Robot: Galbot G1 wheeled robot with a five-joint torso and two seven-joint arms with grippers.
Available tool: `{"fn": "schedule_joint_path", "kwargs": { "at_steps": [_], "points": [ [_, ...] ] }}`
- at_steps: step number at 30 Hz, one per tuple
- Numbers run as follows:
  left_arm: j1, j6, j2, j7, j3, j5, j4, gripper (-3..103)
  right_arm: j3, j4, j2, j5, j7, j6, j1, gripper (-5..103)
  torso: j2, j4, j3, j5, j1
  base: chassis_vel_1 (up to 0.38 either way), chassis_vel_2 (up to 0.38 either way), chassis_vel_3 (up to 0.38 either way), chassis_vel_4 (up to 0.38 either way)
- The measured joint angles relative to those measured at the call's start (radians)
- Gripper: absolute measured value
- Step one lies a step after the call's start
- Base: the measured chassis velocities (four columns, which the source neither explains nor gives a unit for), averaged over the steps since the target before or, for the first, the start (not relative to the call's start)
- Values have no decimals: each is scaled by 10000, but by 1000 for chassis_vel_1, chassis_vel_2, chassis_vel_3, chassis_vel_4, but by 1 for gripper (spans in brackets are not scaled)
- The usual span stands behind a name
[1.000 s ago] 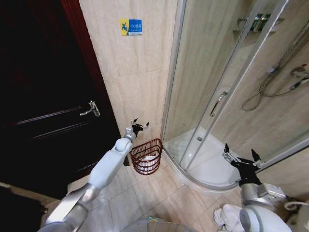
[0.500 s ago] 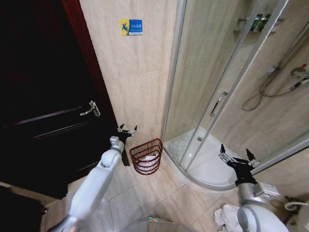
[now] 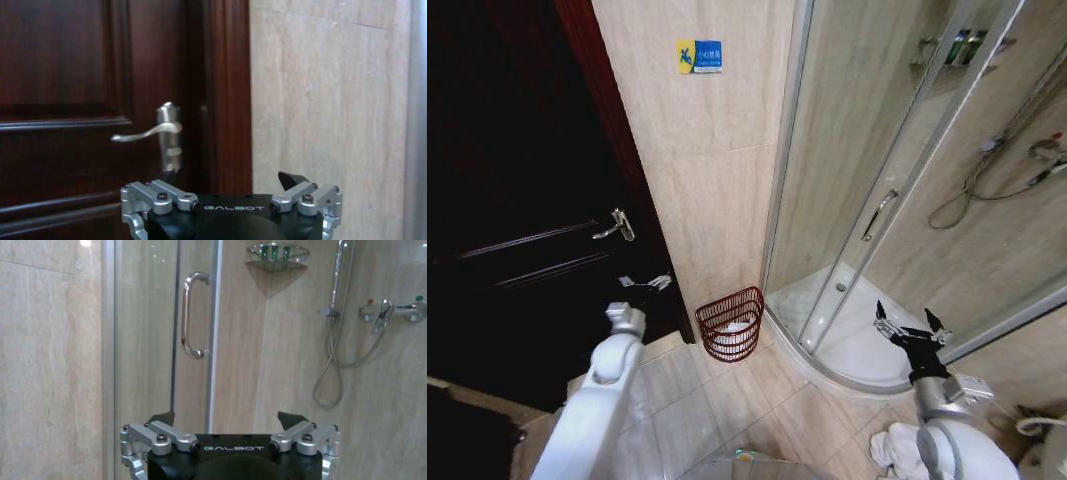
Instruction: Discard the used towel into the hamper.
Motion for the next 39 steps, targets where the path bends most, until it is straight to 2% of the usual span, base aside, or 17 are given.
{"fn": "schedule_joint_path", "kwargs": {
  "at_steps": [6, 9, 11, 13, 15, 19, 22, 31, 39],
  "points": [
    [981, -67, -561, -13, -684, 161, -648, 100, -23, -20, -55, 82, -185, 110, 31, 100, 0, -1, -1, 1, 0, 0, 0, 0, 0],
    [1296, -192, -632, 110, -786, -159, -917, 100, -23, -8, -14, 60, -333, 236, 1, 100, 0, 0, 0, 2, 0, 0, 0, 0, 0],
    [1481, -366, -609, 429, -781, -754, -1133, 100, -57, 128, 57, 55, -478, 297, -91, 100, 0, 0, 0, 2, 0, 0, 0, 0, 0],
    [1529, -463, -598, 603, -741, -930, -1204, 100, -139, 284, 159, 100, -695, 314, -189, 100, 0, -3, 0, 2, 0, 0, 0, 0, 0],
    [1524, -481, -613, 626, -730, -893, -1205, 100, -172, 310, 197, 125, -816, 324, -216, 100, 0, -4, 0, 1, 1, 0, 0, 0, 0],
    [1550, -478, -669, 576, -747, -208, -1128, 100, -288, 237, 269, 152, -1550, 736, -430, 100, -1, -1, 1, 2, 2, 0, 0, 0, 0],
    [1556, -438, -668, 519, -759, -98, -1127, 100, -329, 354, 279, 177, -1727, 810, -659, 100, -1, -1, 1, 2, 1, 0, 0, 0, 0],
    [1478, -414, -712, 471, -554, -218, -1145, 100, -174, 601, 289, 352, -1540, 937, -992, 100, -1, -2, 1, 2, 1, 0, 0, 0, 0],
    [1379, -567, -851, 581, -300, 15, -1085, 100, -119, 673, 340, 163, -1465, 827, -978, 100, -1, -1, 1, 3, 1, 0, 0, 0, 0]
  ]
}}
